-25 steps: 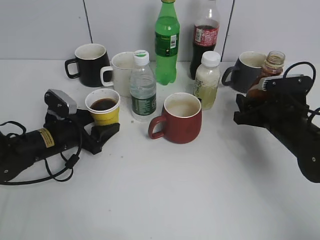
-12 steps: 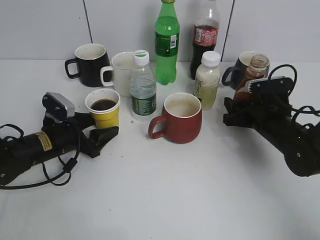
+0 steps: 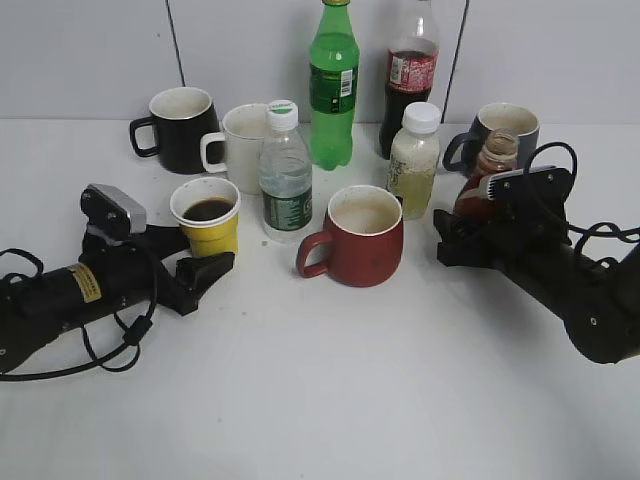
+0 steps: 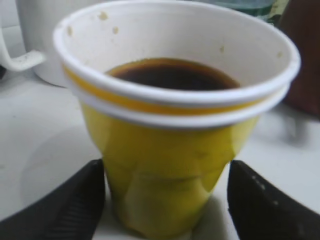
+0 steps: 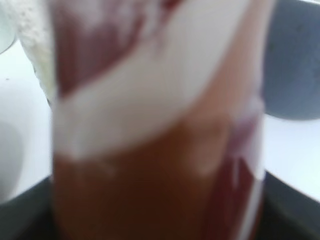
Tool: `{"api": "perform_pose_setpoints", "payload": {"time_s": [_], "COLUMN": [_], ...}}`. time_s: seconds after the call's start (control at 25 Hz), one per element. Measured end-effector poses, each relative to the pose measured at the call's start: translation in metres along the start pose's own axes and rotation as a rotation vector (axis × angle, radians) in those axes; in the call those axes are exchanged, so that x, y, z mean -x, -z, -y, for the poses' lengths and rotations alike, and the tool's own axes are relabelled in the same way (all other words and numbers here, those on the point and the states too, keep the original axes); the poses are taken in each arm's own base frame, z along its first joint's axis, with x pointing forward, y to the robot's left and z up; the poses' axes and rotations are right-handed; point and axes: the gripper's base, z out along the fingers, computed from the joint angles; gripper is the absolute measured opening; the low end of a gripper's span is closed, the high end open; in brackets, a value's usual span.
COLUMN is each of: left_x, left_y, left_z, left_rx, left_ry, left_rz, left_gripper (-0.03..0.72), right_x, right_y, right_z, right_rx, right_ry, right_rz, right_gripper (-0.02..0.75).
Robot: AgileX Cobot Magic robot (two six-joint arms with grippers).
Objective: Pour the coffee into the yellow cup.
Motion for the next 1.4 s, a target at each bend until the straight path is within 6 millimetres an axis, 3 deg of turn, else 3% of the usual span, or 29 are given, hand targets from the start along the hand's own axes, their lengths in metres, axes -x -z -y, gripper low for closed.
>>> {"api": "perform_pose_setpoints", "payload": {"time_s": [0.12,0.4,0.6,1.0,1.4], "left_x": [0.001,-0.004,-0.001,0.031,0.066], "left_y": [0.005,0.021,0.039,0.072,0.101], "left_z": [0.001,0.009,0.019,0.03,0.03], "left_rx": [0.028,0.055,0.069,0.151,0.282], "left_ry": [0.01,0.009,0.025,0.012,-0.029], "left_rz": [-0.003,-0.043,-0.066,-0.036,-0.188], "left_gripper": [0.578,0.578,0.578,0.578,0.576], "right_x": [-0.001,-0.001,0.011,0.036,0.066], "right_y": [0.0,0.005,0.016,0.037,0.072], "right_z": [0.0,0.001,0.002,0.002,0.002], "right_rx": [-0.001,-0.007,-0.022,-0.03,-0.03], "right_ry": [0.0,-0.003,-0.012,-0.021,-0.036], "right_rz": [-0.012,-0.083,-0.136,-0.325,-0.555], "right_gripper": [0.643,0.643,0.638,0.615,0.596]}}
